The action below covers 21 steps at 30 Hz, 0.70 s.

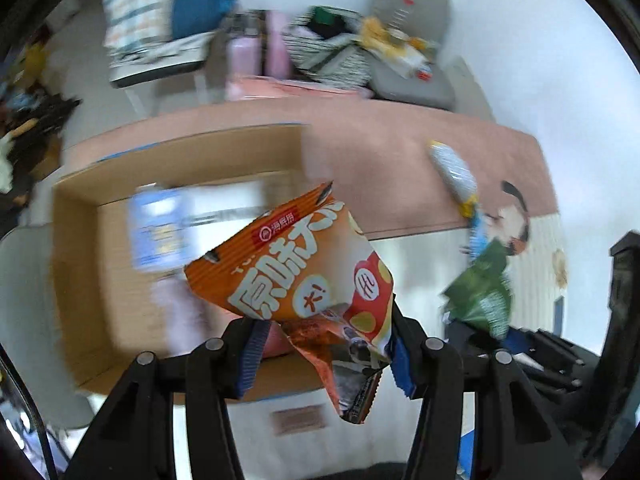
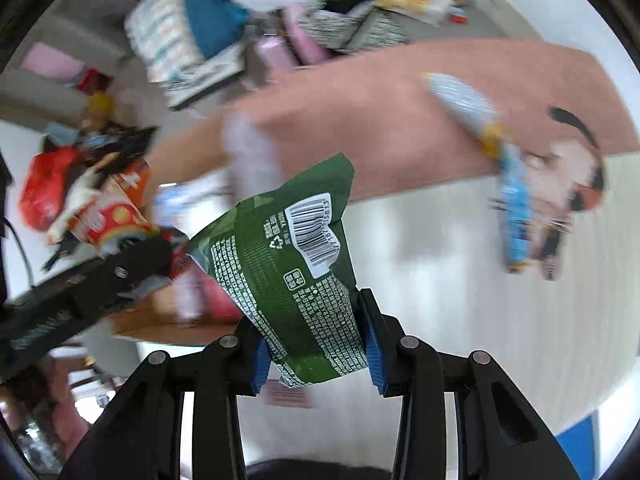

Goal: Organize soft objects
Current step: 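Place the chip bag in the box with the left tool while the right drops the green bag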

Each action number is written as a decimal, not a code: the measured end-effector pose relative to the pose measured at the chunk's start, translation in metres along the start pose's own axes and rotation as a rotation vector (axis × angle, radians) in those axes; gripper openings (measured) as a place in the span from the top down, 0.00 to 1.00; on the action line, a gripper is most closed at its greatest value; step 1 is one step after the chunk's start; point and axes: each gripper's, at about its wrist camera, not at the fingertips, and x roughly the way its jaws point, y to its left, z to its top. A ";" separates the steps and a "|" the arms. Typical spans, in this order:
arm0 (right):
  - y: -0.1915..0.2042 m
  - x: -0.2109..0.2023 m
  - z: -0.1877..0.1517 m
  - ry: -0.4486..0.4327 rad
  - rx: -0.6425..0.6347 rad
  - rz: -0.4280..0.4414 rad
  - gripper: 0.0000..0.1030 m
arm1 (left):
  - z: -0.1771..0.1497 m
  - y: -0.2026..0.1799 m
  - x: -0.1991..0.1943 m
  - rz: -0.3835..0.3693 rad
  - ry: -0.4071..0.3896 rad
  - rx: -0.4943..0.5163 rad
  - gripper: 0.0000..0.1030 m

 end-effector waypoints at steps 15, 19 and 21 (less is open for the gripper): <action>0.201 0.168 -0.006 0.264 -0.100 0.179 0.61 | -0.007 0.207 0.080 0.147 0.367 -0.282 0.51; 0.205 0.201 -0.010 0.306 -0.078 0.183 0.61 | -0.005 0.212 0.099 0.140 0.426 -0.287 0.50; 0.209 0.213 -0.008 0.330 -0.074 0.184 0.58 | -0.006 0.215 0.104 0.145 0.450 -0.282 0.49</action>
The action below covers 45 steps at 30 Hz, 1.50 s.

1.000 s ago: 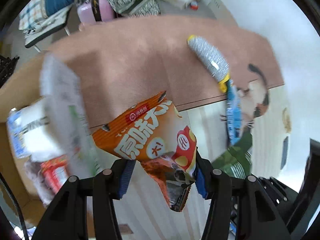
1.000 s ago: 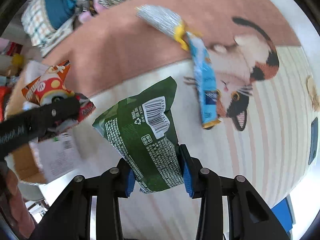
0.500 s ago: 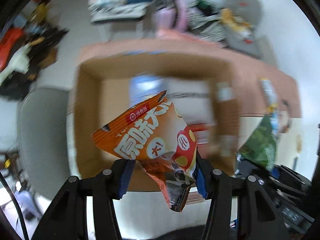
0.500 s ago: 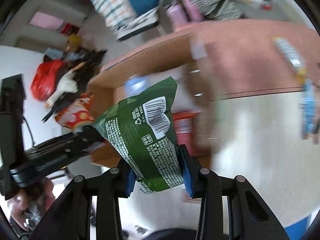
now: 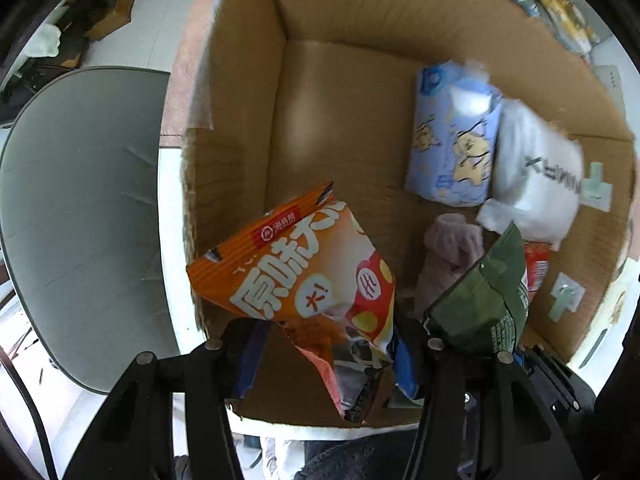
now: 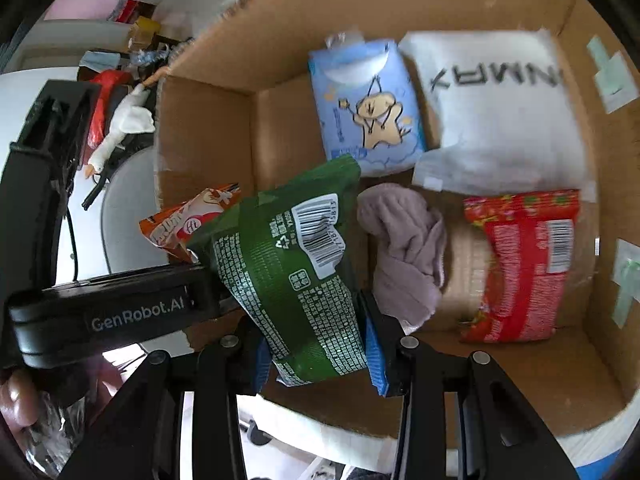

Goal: Organize soft objects
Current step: 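Place the chip bag in the box with the left tool while the right drops the green bag, then grasp the silver-yellow sponge with the left tool while the right grasps the blue tube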

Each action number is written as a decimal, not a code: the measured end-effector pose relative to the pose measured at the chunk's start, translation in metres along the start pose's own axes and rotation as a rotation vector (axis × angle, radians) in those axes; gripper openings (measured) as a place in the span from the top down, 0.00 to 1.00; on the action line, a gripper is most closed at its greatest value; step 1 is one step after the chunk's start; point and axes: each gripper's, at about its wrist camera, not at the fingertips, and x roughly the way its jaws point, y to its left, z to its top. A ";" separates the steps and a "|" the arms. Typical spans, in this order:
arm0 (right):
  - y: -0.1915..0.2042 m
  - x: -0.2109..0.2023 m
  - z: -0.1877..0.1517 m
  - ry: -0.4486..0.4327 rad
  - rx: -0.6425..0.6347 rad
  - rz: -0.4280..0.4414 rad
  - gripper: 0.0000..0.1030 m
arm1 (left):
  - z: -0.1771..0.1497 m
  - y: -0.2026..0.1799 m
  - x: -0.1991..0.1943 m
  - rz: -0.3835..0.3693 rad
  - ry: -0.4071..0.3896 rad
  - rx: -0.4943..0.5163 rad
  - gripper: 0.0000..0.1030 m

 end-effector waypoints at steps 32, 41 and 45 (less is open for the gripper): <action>-0.044 -0.133 -0.075 -0.305 -0.165 -0.447 0.00 | -0.142 -0.032 -0.092 0.018 -0.508 0.019 0.17; -0.039 -0.183 -0.130 -0.374 -0.206 -0.399 0.00 | -0.192 -0.029 -0.117 0.041 -0.612 -0.002 0.01; -0.040 -0.191 -0.138 -0.382 -0.213 -0.357 0.00 | -0.201 -0.029 -0.124 0.031 -0.628 -0.021 0.01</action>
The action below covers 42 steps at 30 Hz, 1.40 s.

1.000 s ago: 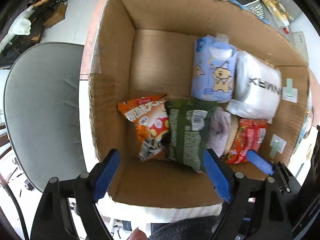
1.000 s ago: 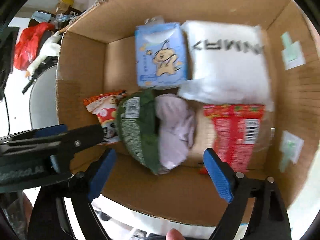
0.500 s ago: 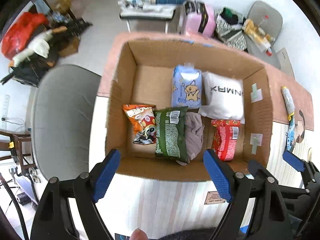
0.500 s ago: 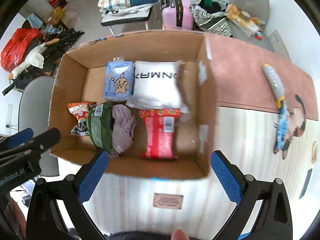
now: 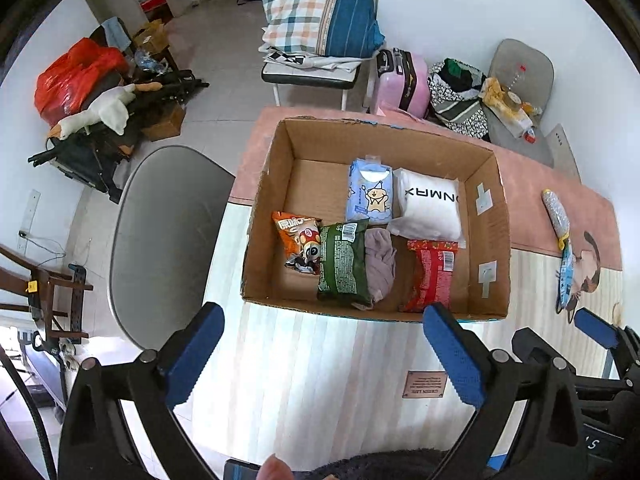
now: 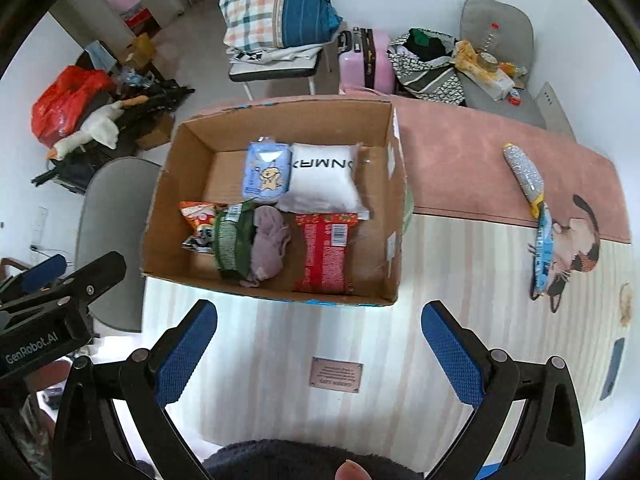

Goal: Organize soft objects
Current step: 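Grasp the silver-yellow sponge with the left tool while the right grasps the blue tube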

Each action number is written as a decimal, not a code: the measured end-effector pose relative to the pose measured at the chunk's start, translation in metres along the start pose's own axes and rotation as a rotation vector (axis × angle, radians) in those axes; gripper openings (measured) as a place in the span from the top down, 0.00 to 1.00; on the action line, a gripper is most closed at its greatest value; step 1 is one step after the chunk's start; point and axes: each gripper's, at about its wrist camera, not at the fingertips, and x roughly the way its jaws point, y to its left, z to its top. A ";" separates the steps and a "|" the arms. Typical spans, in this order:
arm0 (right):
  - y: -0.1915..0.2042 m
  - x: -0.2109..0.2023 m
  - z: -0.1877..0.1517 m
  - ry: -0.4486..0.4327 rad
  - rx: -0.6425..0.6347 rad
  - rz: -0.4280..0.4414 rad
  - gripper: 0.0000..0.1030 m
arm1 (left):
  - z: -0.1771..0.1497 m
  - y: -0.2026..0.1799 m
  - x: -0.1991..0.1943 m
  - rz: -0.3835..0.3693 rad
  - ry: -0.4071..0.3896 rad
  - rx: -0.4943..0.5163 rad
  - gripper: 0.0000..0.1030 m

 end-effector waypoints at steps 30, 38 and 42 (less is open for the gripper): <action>-0.437 0.169 0.037 0.271 0.558 -0.156 0.34 | 0.146 -0.452 0.226 -0.279 0.523 0.324 0.05; -0.452 0.190 0.028 0.295 0.615 -0.096 0.41 | 0.161 -0.504 0.301 -0.253 0.664 0.243 0.05; -0.453 0.194 0.031 0.309 0.612 -0.111 0.41 | 0.157 -0.516 0.322 -0.207 0.683 0.235 0.05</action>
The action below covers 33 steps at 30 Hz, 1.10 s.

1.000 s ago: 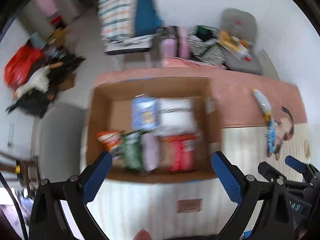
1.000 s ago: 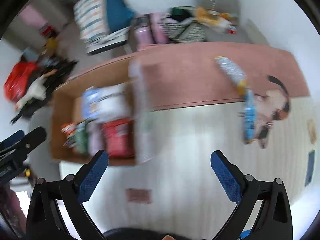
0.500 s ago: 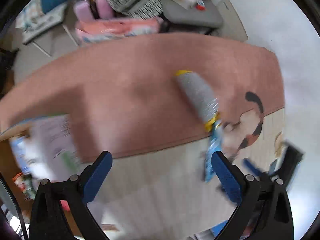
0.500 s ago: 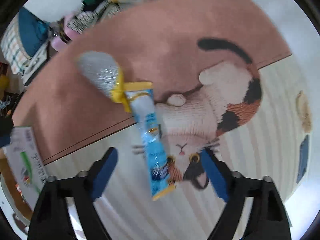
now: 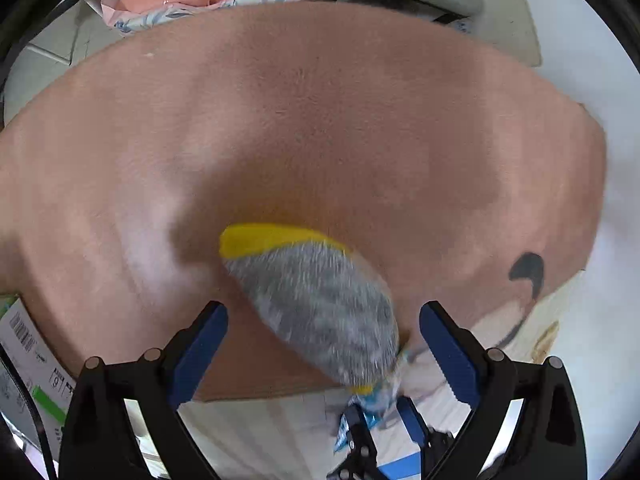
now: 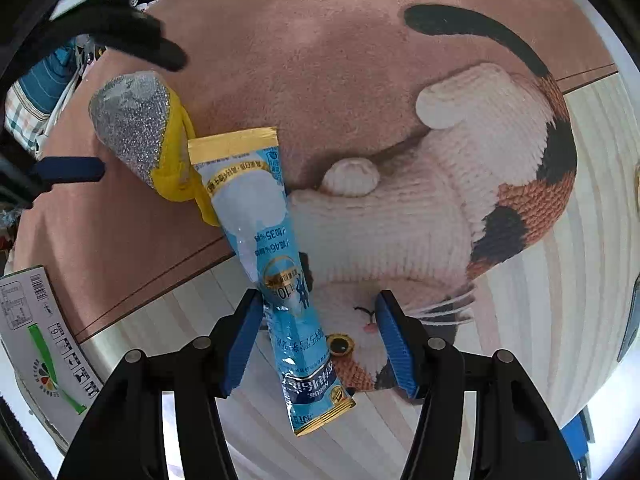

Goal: Organize soft objects
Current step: 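Grasp the silver-yellow sponge with the left tool while the right grasps the blue tube, then lower the sponge into the box with the left tool while the right drops the blue tube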

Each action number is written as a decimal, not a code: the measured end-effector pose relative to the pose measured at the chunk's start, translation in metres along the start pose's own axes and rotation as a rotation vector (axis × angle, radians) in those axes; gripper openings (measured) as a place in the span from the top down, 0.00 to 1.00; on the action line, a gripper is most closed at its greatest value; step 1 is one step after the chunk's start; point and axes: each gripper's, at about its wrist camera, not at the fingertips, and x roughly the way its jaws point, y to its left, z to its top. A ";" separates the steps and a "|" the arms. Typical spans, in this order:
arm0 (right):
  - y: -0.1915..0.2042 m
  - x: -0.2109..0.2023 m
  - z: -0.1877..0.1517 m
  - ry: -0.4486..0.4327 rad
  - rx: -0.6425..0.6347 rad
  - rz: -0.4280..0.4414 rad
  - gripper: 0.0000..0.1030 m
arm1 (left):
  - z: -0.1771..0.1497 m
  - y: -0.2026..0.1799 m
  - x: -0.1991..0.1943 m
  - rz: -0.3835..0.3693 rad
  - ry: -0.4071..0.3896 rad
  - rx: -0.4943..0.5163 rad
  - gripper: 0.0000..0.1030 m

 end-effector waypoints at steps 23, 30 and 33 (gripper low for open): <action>0.057 -0.066 -0.041 -0.103 -0.101 -0.013 0.86 | -0.128 0.035 -0.088 0.148 -0.321 0.242 0.45; 0.115 -0.137 -0.098 -0.178 -0.276 0.063 0.86 | -0.214 0.112 -0.184 0.056 -0.500 0.195 0.45; 0.159 -0.162 -0.124 -0.193 -0.361 0.090 0.86 | -0.242 0.155 -0.205 0.047 -0.528 0.163 0.45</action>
